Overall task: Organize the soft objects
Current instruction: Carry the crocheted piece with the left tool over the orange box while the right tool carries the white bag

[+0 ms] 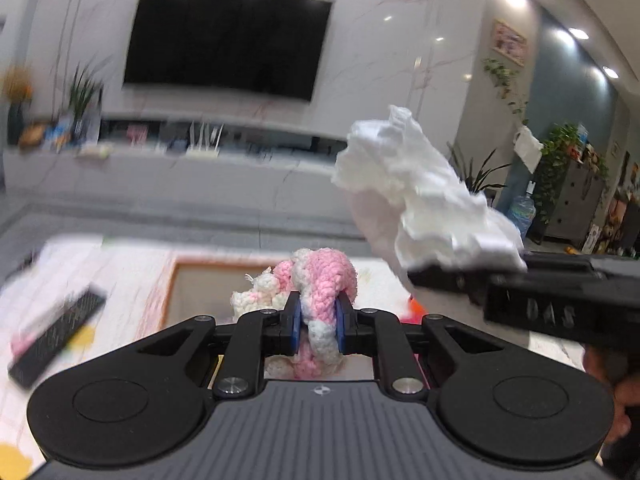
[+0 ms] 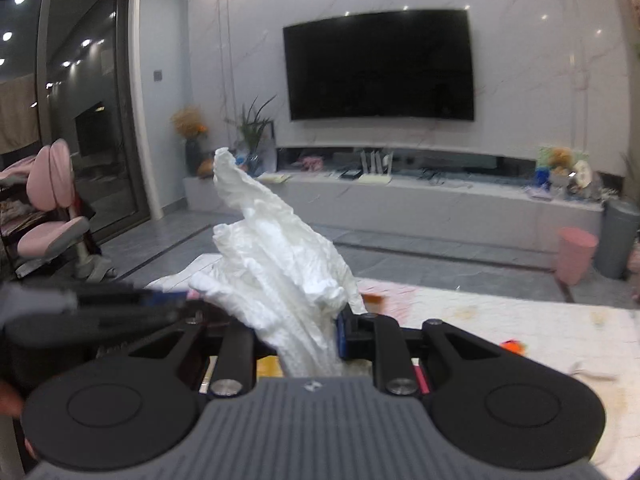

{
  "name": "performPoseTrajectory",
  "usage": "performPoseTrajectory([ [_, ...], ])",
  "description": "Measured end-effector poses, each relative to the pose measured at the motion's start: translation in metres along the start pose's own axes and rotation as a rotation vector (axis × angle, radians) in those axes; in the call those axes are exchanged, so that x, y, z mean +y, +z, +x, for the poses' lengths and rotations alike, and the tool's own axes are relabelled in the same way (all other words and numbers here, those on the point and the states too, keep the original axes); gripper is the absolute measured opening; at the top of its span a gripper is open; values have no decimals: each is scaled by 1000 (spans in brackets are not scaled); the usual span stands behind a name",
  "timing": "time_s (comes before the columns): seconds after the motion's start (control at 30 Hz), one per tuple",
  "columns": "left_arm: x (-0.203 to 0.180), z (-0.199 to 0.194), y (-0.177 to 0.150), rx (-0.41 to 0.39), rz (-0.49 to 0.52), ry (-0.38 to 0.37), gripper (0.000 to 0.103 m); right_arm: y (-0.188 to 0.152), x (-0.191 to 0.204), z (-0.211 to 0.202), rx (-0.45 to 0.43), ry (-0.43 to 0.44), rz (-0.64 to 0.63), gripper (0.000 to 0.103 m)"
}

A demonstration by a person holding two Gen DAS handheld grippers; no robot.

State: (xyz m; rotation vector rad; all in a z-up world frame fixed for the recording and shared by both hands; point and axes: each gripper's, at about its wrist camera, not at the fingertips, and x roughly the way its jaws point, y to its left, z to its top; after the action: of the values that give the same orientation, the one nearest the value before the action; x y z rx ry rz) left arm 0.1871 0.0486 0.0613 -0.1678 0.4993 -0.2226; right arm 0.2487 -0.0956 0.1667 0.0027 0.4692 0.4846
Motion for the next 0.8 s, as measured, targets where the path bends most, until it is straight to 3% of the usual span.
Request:
performPoseTrajectory([
  [0.17, 50, 17, -24, 89, -99, -98, 18, -11, 31, 65, 138, 9, -2, 19],
  [0.47, 62, 49, -36, 179, -84, -166, 19, -43, 28, 145, 330, -54, 4, 19],
  [0.6, 63, 53, -39, 188, -39, -128, 22, -49, 31, 161, 370, -67, -39, 19],
  [0.73, 62, 42, -46, 142, -14, -81, 42, -51, 36, 176, 414, -70, -58, 19],
  [0.8, 57, 36, -47, 128, 21, -58, 44, -53, 33, 179, 419, -74, -62, 19],
])
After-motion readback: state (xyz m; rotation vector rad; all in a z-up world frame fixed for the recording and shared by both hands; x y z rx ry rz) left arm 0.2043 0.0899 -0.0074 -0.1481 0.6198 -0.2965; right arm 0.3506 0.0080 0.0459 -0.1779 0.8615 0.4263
